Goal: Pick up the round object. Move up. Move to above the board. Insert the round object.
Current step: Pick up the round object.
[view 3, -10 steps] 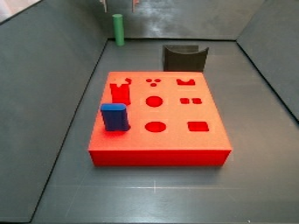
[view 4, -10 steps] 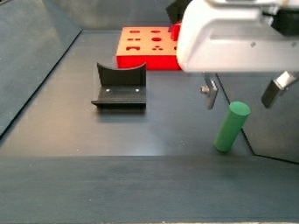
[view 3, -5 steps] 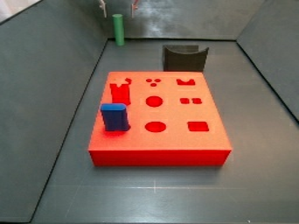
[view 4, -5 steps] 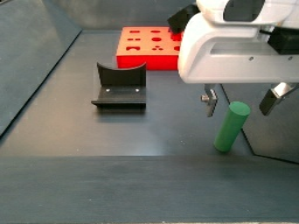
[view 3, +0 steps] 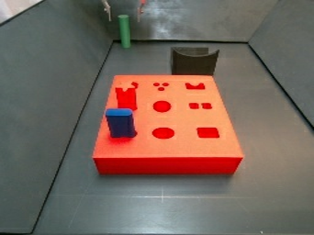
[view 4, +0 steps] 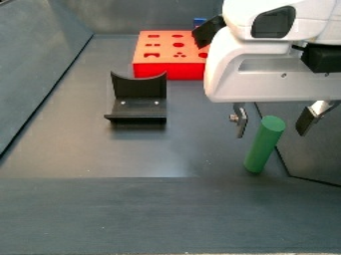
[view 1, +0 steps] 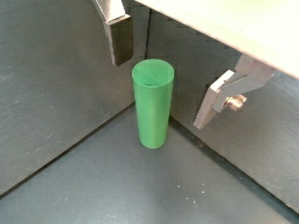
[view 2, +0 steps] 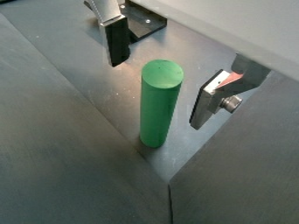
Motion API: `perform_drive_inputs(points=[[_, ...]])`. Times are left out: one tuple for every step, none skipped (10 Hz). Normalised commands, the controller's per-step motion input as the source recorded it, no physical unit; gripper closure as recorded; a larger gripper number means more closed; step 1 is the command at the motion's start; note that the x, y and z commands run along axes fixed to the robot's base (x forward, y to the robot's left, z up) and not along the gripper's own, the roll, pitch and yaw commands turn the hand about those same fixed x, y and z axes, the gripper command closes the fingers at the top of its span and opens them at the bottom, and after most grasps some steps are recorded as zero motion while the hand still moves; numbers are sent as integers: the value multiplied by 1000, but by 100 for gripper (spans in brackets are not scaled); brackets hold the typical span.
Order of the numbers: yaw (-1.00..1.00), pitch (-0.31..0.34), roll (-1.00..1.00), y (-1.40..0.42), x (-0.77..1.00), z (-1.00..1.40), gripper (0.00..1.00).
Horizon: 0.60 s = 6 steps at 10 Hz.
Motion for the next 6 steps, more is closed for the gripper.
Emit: perform_drive_inputs(points=[[0, -76, -39, 0, 0, -1000, 0], [0, -86, -49, 0, 0, -1000, 0], [0, -84, -46, 0, 0, -1000, 0], [0, -83, -43, 0, 0, -1000, 0], [0, -123, -146, 0, 0, -786, 0], [0, -147, -163, 111, -14, -126, 0]])
